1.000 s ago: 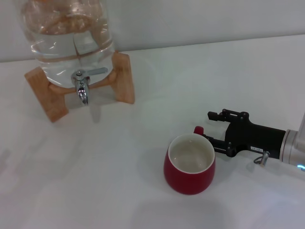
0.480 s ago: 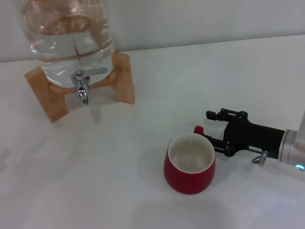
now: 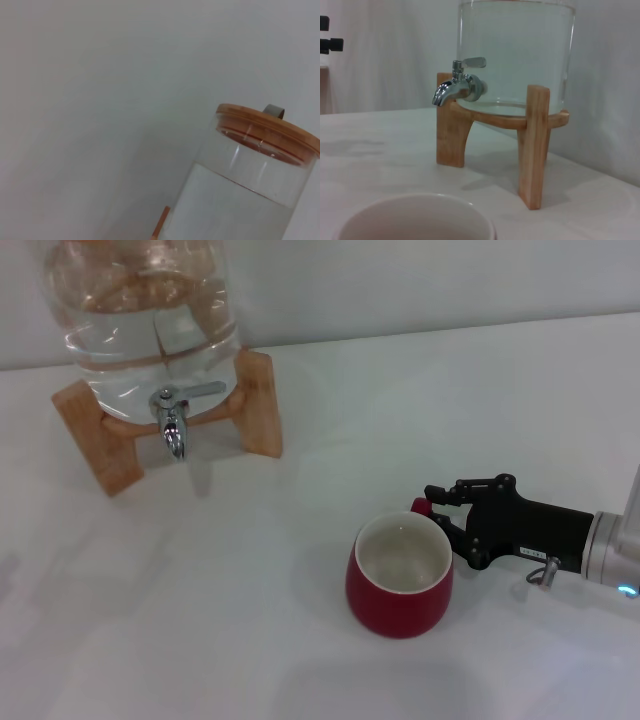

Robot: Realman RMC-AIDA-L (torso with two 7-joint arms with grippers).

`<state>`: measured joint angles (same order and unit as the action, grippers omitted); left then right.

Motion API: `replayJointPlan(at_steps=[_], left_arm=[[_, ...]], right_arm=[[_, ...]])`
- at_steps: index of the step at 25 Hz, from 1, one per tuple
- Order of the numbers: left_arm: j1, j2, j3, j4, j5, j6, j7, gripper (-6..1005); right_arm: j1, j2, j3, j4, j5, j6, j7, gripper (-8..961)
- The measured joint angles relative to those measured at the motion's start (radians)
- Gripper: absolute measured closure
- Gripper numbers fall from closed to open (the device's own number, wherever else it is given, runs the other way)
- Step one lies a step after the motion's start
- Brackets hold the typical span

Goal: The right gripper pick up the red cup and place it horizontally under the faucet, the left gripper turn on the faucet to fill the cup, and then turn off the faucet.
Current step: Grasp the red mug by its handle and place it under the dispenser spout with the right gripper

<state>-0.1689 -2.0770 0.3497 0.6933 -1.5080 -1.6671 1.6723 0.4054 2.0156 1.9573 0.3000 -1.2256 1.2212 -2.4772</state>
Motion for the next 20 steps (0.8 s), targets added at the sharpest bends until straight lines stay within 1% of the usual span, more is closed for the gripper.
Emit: replayJointPlan(at_steps=[5, 11, 20], left_arm=[[0.000, 0.000, 0.000, 0.000, -0.001, 0.001, -0.001, 195], [-0.002, 0.000, 0.000, 0.000, -0.002, 0.002, -0.010, 194], [-0.003, 0.001, 0.000, 0.000, -0.005, 0.005, -0.013, 194]], right_arm=[[0.006, 0.000, -0.009, -0.001, 0.001, 0.000, 0.000, 658], [0.008, 0.000, -0.024, -0.002, 0.009, -0.003, 0.000, 832], [0.011, 0.002, -0.029, -0.002, 0.034, -0.001, 0.008, 830]])
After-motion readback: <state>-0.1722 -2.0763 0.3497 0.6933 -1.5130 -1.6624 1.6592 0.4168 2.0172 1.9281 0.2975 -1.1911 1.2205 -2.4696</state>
